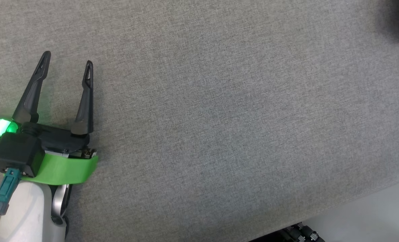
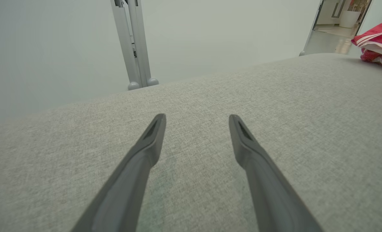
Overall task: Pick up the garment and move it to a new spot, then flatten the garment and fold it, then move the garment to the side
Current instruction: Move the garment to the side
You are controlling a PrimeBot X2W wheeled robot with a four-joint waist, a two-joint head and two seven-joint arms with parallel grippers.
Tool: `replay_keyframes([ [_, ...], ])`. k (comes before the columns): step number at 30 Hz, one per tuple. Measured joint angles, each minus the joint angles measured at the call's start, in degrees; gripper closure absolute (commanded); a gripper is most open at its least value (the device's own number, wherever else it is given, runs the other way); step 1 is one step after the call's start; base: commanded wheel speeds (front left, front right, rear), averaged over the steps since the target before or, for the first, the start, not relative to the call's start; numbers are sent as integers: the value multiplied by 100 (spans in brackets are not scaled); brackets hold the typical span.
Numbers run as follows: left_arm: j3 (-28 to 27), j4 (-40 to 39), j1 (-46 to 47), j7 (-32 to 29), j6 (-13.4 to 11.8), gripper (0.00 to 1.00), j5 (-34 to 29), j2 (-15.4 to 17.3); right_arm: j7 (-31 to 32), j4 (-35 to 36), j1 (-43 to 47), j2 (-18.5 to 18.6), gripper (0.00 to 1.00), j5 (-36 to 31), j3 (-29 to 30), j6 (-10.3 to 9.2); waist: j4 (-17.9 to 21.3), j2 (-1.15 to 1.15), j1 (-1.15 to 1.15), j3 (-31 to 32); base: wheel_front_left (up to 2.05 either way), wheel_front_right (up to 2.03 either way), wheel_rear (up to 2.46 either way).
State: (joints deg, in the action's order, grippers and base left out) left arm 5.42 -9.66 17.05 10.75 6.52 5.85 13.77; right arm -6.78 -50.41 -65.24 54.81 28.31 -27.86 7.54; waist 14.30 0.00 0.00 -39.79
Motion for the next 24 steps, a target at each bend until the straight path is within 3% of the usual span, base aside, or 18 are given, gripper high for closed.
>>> replay_keyframes([
  [12,-153,646,-257,291,-149,0,210,-79,-759,-178,-448,-800,0,-441,-59,-1,-87,0,0,496,0,0,0],
  [17,-203,934,-482,391,-176,0,365,-208,-814,433,-260,-1229,0,-463,92,-1,-190,0,0,943,0,0,0],
  [24,-415,1111,-843,420,-236,0,490,-367,-821,1515,855,-1769,0,-526,606,-1,-383,0,-1,1607,0,0,0],
])
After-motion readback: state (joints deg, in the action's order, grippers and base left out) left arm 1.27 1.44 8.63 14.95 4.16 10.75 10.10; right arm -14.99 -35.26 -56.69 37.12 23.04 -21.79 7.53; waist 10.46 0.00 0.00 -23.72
